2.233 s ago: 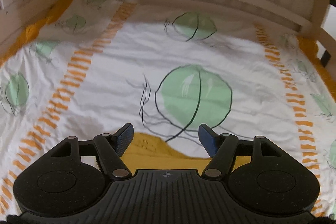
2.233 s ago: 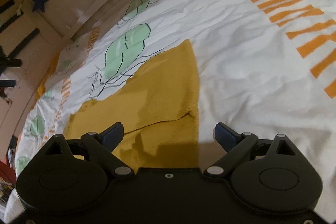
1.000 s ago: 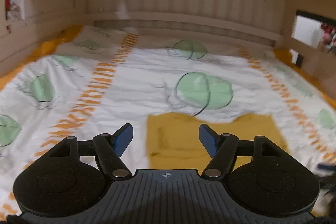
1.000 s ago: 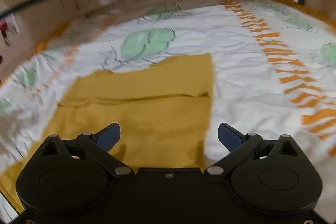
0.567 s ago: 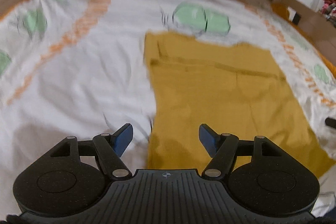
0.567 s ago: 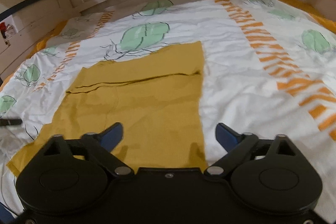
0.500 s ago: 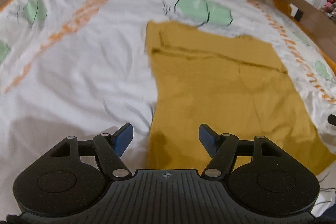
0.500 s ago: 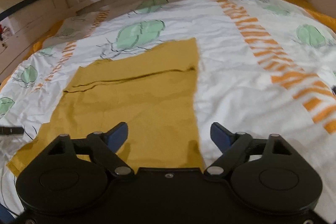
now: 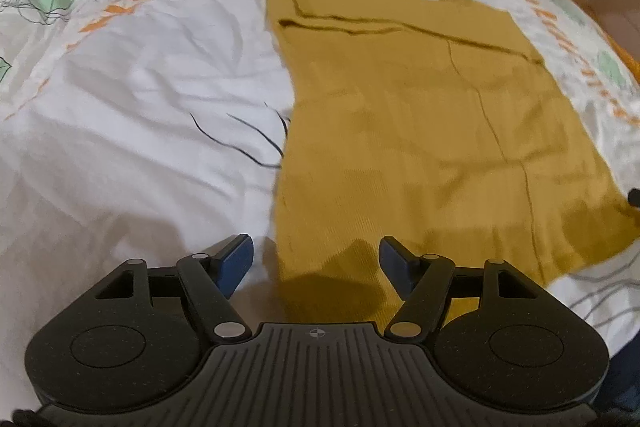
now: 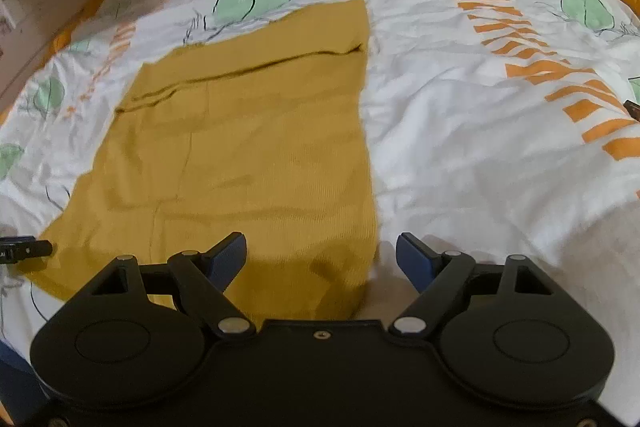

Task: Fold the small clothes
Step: 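Lower both grippers onto the glittery hem of the sweater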

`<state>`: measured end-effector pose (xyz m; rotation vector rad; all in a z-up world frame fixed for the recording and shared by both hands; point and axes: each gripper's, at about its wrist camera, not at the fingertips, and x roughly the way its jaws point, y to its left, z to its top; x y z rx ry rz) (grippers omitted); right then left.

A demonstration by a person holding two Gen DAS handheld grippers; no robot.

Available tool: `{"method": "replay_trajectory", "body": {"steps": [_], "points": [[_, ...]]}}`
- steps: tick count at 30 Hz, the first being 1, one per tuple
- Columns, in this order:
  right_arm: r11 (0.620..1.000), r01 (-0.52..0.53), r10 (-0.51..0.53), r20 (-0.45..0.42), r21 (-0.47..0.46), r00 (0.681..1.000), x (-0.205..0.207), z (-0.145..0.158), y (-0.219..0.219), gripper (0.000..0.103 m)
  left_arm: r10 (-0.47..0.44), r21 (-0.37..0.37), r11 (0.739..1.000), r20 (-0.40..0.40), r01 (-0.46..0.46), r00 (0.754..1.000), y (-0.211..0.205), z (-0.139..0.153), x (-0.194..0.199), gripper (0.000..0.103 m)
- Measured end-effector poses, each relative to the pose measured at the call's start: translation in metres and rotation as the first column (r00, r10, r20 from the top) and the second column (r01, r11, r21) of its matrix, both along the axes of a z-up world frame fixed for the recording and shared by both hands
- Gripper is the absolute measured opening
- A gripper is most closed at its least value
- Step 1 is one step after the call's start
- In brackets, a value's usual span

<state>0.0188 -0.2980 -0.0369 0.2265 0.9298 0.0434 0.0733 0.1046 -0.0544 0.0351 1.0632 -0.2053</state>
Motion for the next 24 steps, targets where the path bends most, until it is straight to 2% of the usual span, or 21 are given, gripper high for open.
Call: {"method": "replay_trajectory", "body": {"steps": [5, 11, 15, 24], "points": [[0.999, -0.024, 0.022, -0.046, -0.030, 0.999, 0.002, -0.005, 0.005, 0.083, -0.040, 0.040, 0.998, -0.018, 0.041, 0.999, -0.006, -0.008, -0.003, 0.072], [0.999, -0.017, 0.021, -0.087, 0.048, 0.996, 0.008, -0.011, 0.001, 0.084, -0.065, 0.034, 0.997, -0.051, 0.067, 0.997, -0.008, -0.015, 0.000, 0.077], [0.994, -0.003, 0.014, -0.110, 0.107, 0.994, 0.012, -0.015, -0.002, 0.084, -0.057, -0.005, 0.998, -0.079, 0.056, 0.995, -0.003, -0.017, 0.005, 0.077], [0.987, -0.004, 0.029, -0.153, 0.159, 0.988, 0.018, -0.018, -0.005, 0.083, -0.086, -0.017, 0.996, -0.115, 0.085, 0.990, -0.004, -0.021, 0.011, 0.078]]}}
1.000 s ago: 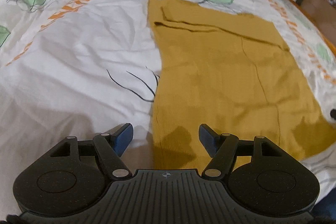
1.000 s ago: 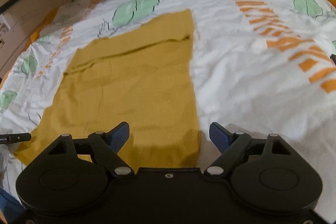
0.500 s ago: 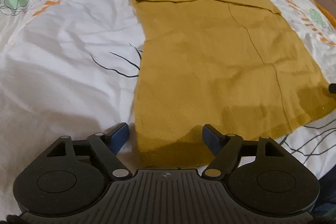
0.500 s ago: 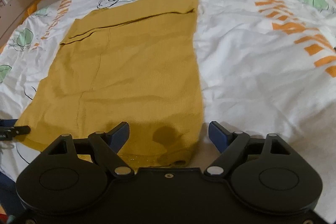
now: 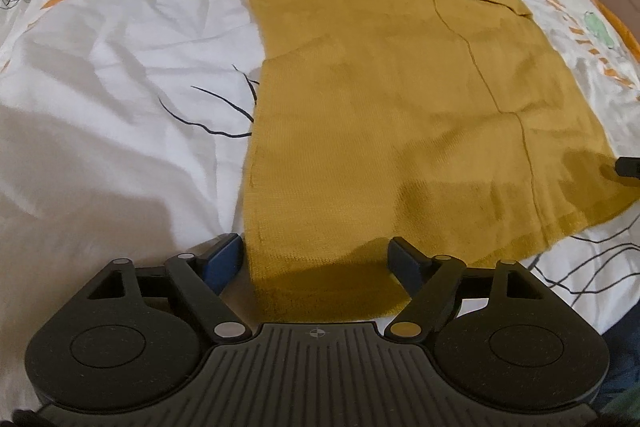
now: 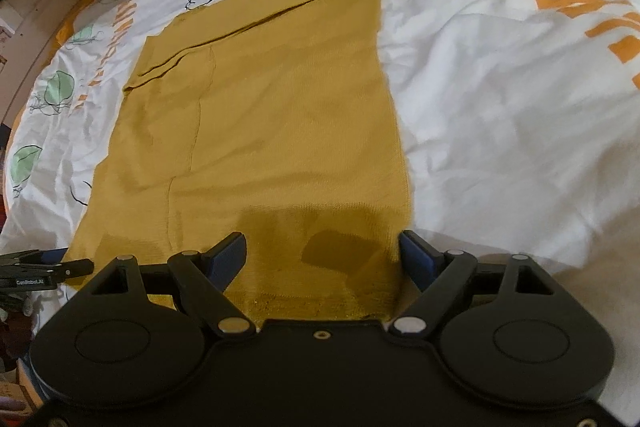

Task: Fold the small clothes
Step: 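Lower both grippers onto the glittery hem of the sweater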

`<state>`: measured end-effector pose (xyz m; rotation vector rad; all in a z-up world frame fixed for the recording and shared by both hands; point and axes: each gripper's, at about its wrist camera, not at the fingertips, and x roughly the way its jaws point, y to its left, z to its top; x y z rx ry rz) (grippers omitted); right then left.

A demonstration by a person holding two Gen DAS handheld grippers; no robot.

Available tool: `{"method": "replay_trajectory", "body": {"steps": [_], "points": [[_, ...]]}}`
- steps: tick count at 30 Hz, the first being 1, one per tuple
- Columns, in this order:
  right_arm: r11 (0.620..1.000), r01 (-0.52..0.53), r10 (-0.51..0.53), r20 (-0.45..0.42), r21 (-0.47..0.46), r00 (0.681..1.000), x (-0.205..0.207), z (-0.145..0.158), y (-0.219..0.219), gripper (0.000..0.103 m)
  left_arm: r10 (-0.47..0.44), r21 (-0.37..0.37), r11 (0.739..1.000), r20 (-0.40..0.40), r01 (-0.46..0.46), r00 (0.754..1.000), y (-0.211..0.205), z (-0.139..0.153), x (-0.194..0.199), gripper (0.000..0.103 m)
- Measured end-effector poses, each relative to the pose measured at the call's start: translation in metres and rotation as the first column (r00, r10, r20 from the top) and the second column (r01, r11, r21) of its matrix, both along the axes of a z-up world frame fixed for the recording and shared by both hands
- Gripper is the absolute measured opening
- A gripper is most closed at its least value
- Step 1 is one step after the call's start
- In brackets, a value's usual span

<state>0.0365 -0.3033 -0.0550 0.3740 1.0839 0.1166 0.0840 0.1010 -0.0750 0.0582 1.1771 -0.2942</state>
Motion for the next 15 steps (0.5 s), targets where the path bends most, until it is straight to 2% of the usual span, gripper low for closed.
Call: {"method": "replay_trajectory", "body": {"steps": [3, 6, 12, 14, 15], "points": [[1.000, -0.004, 0.004, -0.004, 0.011, 1.000, -0.001, 0.001, -0.002, 0.082, -0.006, -0.001, 1.000, 0.003, 0.006, 1.000, 0.000, 0.000, -0.001, 0.077], [1.000, -0.007, 0.007, -0.008, 0.012, 1.000, -0.001, 0.002, -0.003, 0.079, 0.005, -0.010, 1.000, 0.006, -0.005, 1.000, 0.002, 0.002, -0.001, 0.067], [1.000, -0.022, 0.022, -0.028, 0.016, 0.999, -0.001, 0.005, -0.005, 0.072, 0.035, -0.043, 0.998, 0.007, -0.035, 0.999, 0.011, 0.006, -0.003, 0.040], [1.000, -0.029, 0.029, -0.035, 0.009, 0.999, 0.000, 0.005, -0.005, 0.066, 0.036, -0.061, 0.998, 0.003, -0.036, 0.999, 0.013, 0.006, -0.003, 0.025], [1.000, -0.029, 0.029, -0.036, 0.004, 0.999, 0.000, 0.005, -0.005, 0.058, 0.038, -0.071, 0.997, 0.001, -0.038, 0.999, 0.013, 0.006, -0.003, 0.021]]}}
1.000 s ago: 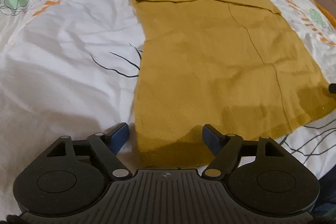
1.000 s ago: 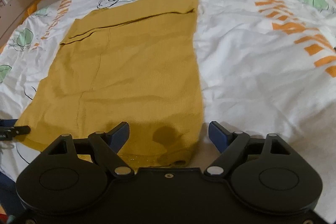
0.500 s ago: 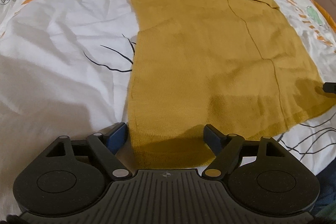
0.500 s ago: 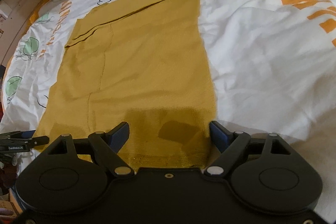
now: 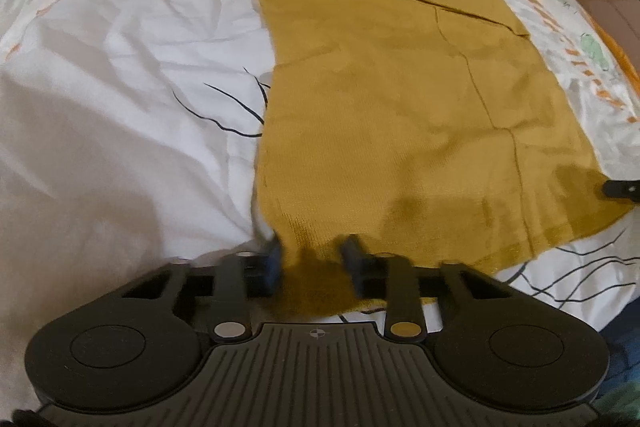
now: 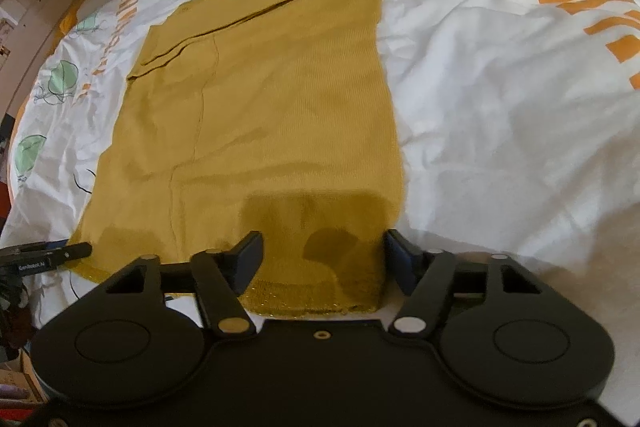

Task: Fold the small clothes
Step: 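Lower both grippers onto the glittery hem of the sweater, then close both grippers on the hem and lift it up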

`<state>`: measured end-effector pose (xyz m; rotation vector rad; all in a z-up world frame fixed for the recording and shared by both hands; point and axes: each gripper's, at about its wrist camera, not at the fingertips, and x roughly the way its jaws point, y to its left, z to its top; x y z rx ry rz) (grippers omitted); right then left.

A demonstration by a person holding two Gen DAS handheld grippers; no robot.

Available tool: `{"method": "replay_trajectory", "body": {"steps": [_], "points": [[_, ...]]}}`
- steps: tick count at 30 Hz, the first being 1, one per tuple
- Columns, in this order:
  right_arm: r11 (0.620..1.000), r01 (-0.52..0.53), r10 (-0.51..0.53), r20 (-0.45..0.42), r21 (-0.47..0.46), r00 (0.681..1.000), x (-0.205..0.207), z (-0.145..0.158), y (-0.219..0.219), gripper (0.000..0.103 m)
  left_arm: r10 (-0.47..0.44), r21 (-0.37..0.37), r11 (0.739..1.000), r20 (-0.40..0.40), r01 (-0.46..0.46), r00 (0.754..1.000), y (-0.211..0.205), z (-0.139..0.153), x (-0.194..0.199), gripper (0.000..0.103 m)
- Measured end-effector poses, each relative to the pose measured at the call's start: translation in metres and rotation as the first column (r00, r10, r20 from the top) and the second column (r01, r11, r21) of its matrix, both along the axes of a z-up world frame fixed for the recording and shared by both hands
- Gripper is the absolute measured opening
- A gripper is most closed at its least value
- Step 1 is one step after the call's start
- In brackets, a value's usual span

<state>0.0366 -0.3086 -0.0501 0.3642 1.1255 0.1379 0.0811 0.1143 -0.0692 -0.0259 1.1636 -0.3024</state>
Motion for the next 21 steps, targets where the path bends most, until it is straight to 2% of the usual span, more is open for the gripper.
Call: {"method": "replay_trajectory", "body": {"steps": [2, 3, 4, 7, 12, 21], "points": [[1.000, 0.006, -0.006, -0.011, 0.011, 1.000, 0.000, -0.002, -0.002, 0.038, 0.011, -0.029, 1.000, 0.003, -0.011, 1.000, 0.002, -0.001, -0.001, 0.010], [0.999, 0.016, -0.015, -0.016, 0.029, 1.000, -0.001, -0.004, -0.005, 0.025, 0.019, -0.044, 0.999, 0.005, -0.019, 1.000, 0.004, 0.000, -0.001, 0.009], [0.999, 0.027, -0.026, -0.020, 0.045, 0.999, -0.002, -0.006, -0.009, 0.021, 0.032, -0.066, 0.997, 0.009, -0.031, 0.999, 0.007, 0.000, -0.001, 0.007], [0.996, 0.035, -0.036, 0.007, 0.076, 0.999, -0.005, -0.003, -0.011, 0.019, 0.072, -0.134, 0.989, 0.021, -0.068, 0.997, 0.015, 0.004, -0.002, 0.006], [0.986, 0.035, -0.047, 0.073, 0.165, 0.996, -0.004, 0.008, -0.015, 0.017, 0.129, -0.184, 0.976, 0.072, -0.114, 0.989, 0.019, 0.018, -0.001, 0.006], [0.966, 0.045, -0.101, 0.210, 0.256, 0.972, 0.016, 0.035, -0.029, 0.017, 0.211, -0.304, 0.942, 0.208, -0.142, 0.955, 0.023, 0.068, 0.034, 0.006]]}}
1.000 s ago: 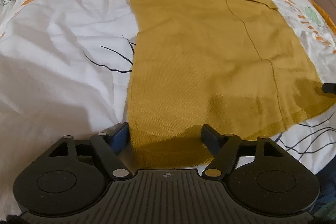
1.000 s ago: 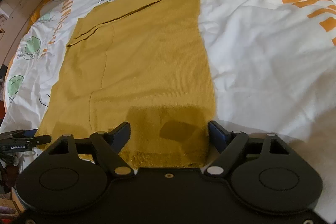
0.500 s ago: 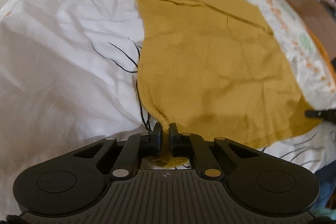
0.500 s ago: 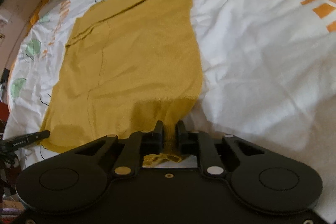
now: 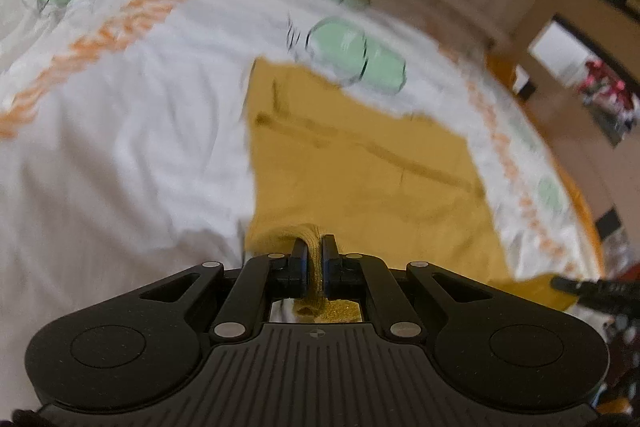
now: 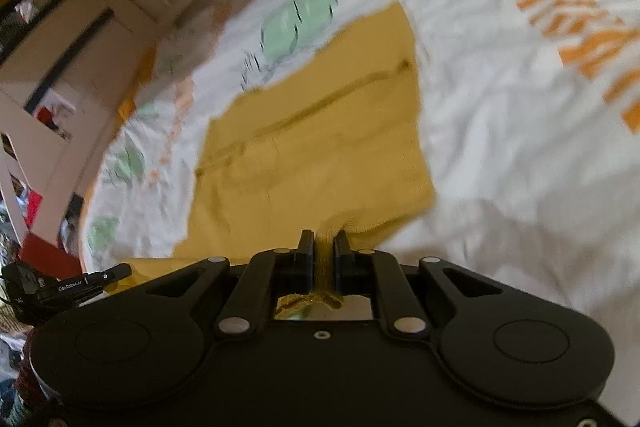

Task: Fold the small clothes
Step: 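Close both grippers on the hem and lift it up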

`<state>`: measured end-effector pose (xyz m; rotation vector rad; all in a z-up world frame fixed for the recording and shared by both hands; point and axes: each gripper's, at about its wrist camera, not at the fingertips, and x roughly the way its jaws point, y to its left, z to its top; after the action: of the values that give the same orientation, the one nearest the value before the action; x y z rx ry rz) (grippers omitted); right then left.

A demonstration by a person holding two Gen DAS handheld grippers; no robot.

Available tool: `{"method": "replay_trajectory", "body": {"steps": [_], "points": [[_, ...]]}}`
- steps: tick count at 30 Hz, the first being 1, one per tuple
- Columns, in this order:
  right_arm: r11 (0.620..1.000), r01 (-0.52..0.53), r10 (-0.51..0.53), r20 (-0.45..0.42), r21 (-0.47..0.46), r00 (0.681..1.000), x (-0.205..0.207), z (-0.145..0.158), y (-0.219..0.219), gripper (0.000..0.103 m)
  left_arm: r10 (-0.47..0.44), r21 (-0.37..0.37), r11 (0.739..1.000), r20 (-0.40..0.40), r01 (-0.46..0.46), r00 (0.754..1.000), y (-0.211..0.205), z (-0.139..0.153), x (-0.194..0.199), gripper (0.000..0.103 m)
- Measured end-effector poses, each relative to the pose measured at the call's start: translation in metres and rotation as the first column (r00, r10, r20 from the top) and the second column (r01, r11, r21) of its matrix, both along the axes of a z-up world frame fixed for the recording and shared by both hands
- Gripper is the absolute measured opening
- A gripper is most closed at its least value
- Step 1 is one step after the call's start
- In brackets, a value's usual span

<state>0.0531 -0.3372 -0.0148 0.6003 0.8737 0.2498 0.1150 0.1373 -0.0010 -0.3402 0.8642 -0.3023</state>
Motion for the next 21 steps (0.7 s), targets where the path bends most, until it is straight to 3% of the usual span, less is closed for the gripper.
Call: {"method": "replay_trajectory", "body": {"steps": [10, 16, 21], "points": [[0.998, 0.060, -0.063, 0.161, 0.020, 0.985, 0.059, 0.023, -0.021, 0.017, 0.023, -0.017, 1.000, 0.121, -0.021, 0.992, -0.008, 0.028, 0.062, 0.006], [0.996, 0.090, -0.089, 0.229, 0.009, 0.969, 0.109, 0.027, -0.030, 0.016, 0.071, -0.042, 0.997, 0.138, -0.066, 0.988, -0.009, 0.028, 0.111, 0.006], [0.993, 0.114, -0.110, 0.232, -0.004, 0.966, 0.153, 0.014, -0.035, 0.016, 0.095, -0.034, 0.995, 0.142, -0.091, 0.985, -0.013, 0.020, 0.152, 0.006]]}}
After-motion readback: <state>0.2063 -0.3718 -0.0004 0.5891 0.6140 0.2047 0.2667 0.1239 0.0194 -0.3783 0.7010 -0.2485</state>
